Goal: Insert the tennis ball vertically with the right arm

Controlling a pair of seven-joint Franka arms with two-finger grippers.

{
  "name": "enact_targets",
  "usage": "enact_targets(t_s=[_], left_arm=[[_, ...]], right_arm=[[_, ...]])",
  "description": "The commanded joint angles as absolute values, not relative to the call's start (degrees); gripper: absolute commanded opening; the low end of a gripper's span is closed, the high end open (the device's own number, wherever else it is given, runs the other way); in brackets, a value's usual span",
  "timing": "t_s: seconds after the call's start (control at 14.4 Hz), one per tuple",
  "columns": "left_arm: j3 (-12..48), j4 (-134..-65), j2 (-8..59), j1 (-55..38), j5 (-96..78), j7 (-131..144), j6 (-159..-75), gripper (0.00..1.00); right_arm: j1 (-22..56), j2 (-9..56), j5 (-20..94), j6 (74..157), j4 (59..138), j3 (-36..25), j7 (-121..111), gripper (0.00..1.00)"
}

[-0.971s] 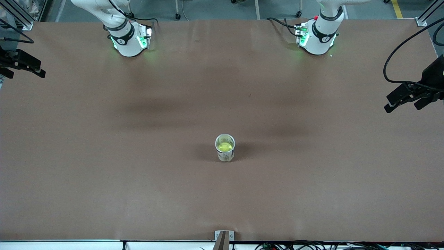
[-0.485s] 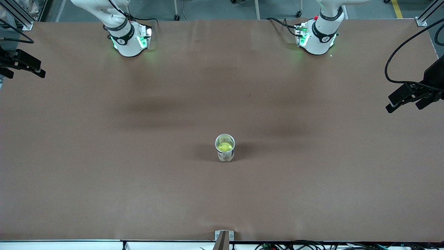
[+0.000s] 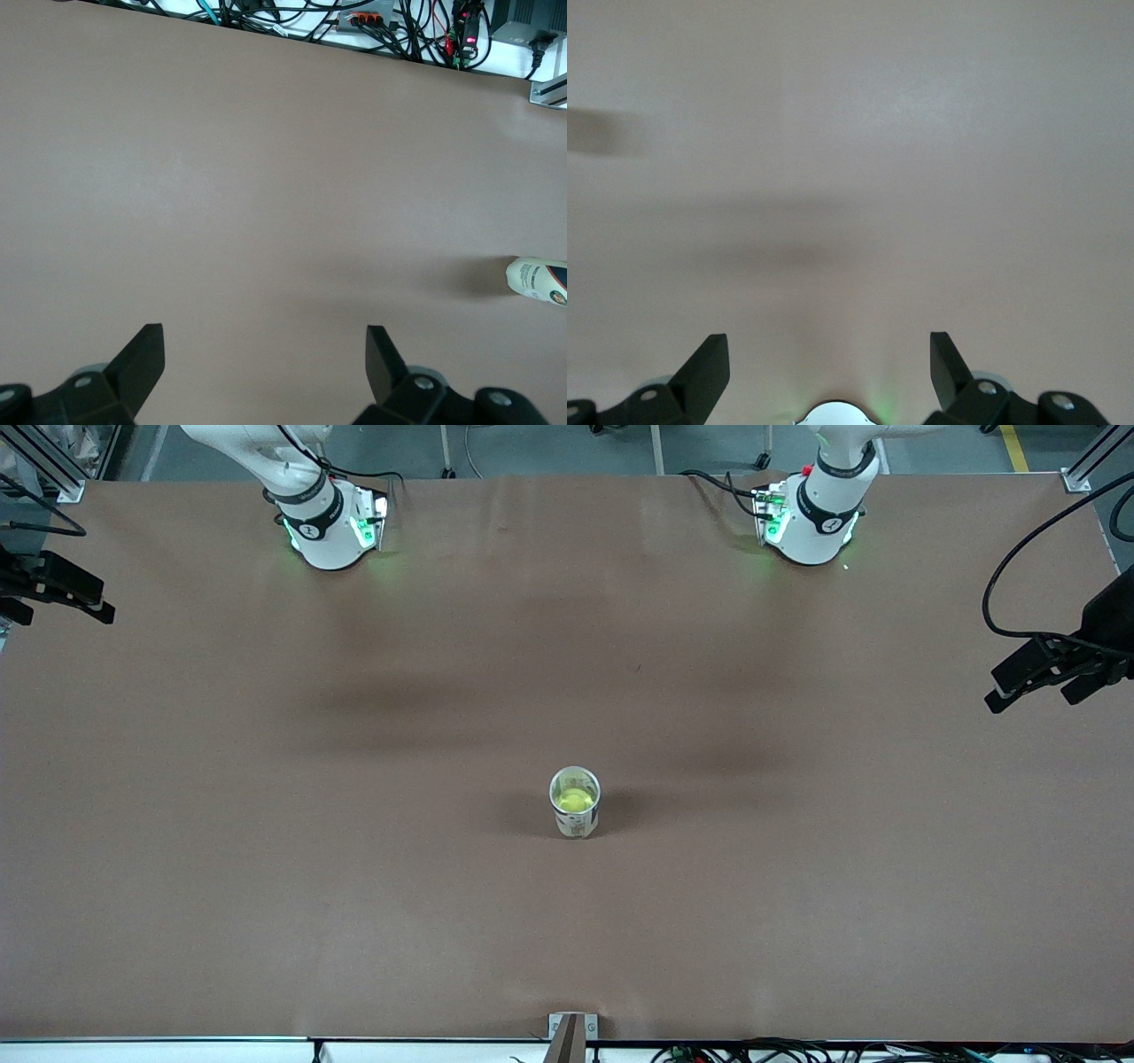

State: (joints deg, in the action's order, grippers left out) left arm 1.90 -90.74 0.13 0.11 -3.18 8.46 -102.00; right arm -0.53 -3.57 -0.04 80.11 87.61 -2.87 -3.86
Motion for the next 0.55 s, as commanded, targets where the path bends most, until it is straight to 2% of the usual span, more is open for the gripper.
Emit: enact_targets(t_s=[0.0,0.21,0.49], left_arm=[[1.7,-90.3,-0.3,0.1,-2.0,4.4,-98.7,1.0],[1.7,-90.3,-0.9,0.4,-1.0,0.9,-93.7,1.0],[1.8,-90.3,-1.1,0.4,-0.4,-0.5,-93.3,1.0]], right_arm=[[-1.3,-4.2,-0.7,79.6,87.6,-2.2,-4.1,1.0],[-1.3,-4.2,-0.8,79.7,87.6,-2.3,-4.1,1.0],[-1.2,-4.2,-1.6,79.8,87.6,-2.2,-4.1,1.0]])
